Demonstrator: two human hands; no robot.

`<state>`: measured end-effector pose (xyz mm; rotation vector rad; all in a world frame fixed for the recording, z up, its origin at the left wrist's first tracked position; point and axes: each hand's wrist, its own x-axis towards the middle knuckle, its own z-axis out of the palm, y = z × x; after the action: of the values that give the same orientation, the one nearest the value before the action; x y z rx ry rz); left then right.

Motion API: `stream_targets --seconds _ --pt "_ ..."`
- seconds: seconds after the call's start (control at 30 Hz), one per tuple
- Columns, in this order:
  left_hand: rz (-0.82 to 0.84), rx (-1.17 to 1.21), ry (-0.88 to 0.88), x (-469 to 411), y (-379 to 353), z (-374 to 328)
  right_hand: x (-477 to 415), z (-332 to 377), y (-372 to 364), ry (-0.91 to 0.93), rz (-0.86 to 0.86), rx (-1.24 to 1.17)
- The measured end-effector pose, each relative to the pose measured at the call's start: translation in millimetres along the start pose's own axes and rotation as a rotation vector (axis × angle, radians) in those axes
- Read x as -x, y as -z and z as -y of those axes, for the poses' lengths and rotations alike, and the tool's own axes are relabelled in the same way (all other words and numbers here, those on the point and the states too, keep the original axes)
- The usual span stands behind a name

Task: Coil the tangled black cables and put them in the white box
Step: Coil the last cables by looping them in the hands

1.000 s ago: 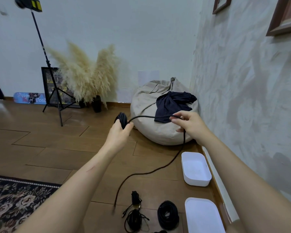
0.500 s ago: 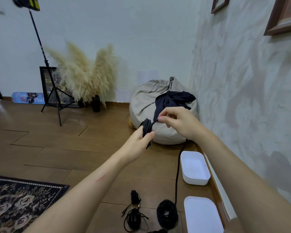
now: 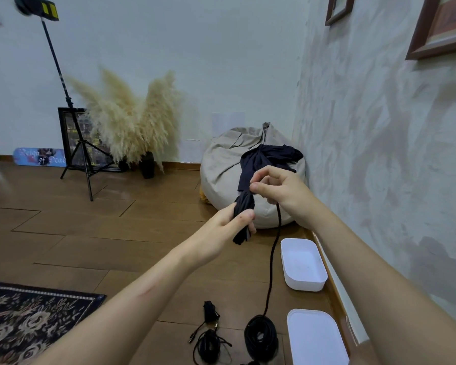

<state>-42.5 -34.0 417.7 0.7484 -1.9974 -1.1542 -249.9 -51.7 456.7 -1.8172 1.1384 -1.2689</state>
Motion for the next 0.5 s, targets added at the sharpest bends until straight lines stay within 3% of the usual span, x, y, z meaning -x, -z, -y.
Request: stream_targets --seconds 0.17,0.43,0.5 --pt "0.023 0.037 -0.028 -0.5 -0.1 -4.6 5.8 -8.6 1.0 -0.110 0.110 -0.354" --pt "0.018 0.159 -0.021 -4.3 4.6 -9.1 10.9 -23.8 -28.0 -0.209 0.002 -0.591" --pt "-0.033 0.224 -0.018 -9.7 8.8 -9.9 13.6 -27.9 -41.3 -0.217 -0.019 -0.473"
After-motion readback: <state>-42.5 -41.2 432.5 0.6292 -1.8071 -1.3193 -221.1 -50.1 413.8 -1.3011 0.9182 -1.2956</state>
